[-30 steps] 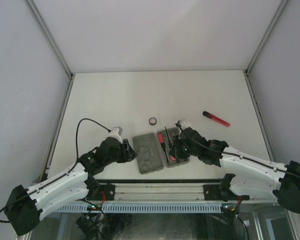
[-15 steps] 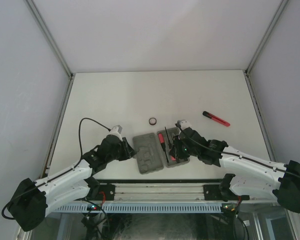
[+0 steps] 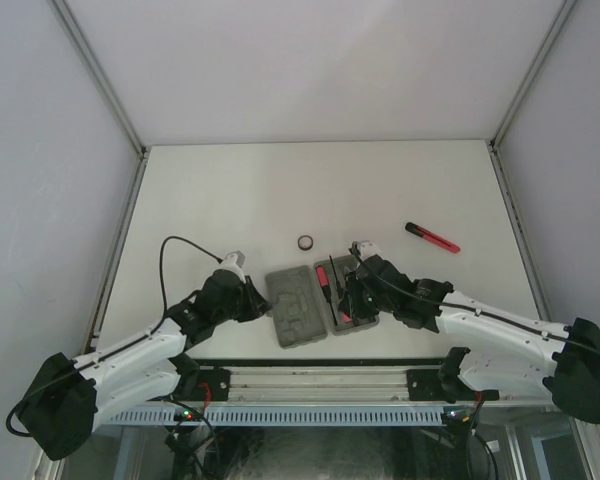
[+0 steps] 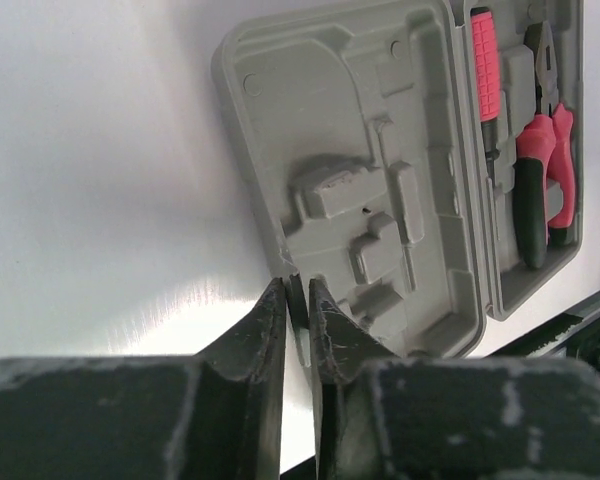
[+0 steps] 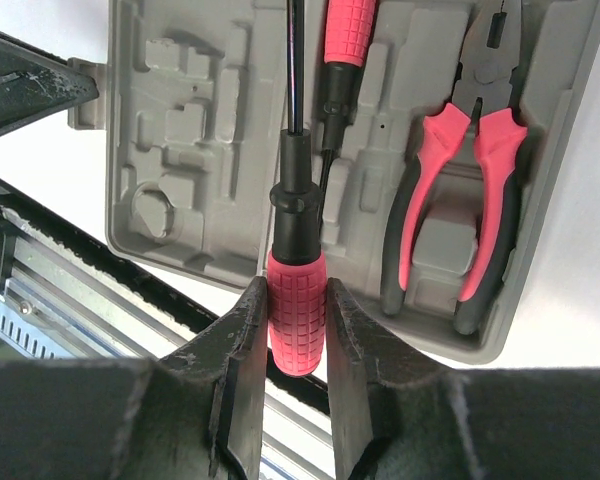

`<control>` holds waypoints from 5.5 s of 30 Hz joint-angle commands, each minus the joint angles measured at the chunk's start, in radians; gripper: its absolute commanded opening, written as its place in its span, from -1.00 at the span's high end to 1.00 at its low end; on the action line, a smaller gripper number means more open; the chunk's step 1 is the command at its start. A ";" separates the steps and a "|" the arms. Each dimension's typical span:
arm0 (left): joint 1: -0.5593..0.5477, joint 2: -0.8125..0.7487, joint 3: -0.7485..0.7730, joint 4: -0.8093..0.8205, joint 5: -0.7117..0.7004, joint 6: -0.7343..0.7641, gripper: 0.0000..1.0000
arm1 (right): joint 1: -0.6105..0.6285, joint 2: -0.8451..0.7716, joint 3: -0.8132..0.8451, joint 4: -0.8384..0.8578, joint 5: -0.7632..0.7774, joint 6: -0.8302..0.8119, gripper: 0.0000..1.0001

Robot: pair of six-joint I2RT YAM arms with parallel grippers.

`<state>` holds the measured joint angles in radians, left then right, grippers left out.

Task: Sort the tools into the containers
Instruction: Place the screwdriver in the storage box, then adjust the screwdriver in the storage box.

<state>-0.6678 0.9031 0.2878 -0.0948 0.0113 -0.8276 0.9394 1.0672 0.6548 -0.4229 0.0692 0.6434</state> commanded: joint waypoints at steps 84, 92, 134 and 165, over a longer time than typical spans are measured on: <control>0.007 -0.051 -0.029 0.020 0.034 0.050 0.99 | -0.013 0.317 0.110 0.031 0.060 -0.016 0.59; 0.007 -0.048 -0.028 0.018 0.035 0.049 1.00 | -0.001 0.335 0.115 -0.016 0.057 0.000 0.65; 0.007 -0.166 -0.121 0.016 -0.019 -0.082 0.99 | -0.049 0.410 0.193 0.019 0.034 -0.047 0.68; 0.007 -0.152 -0.112 0.034 0.015 -0.063 0.99 | -0.005 0.697 0.236 -0.158 0.053 -0.008 1.00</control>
<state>-0.6643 0.7395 0.1864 -0.0868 0.0048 -0.9062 0.9192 1.6276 0.9520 -0.5781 0.1196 0.6182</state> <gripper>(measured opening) 0.023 0.013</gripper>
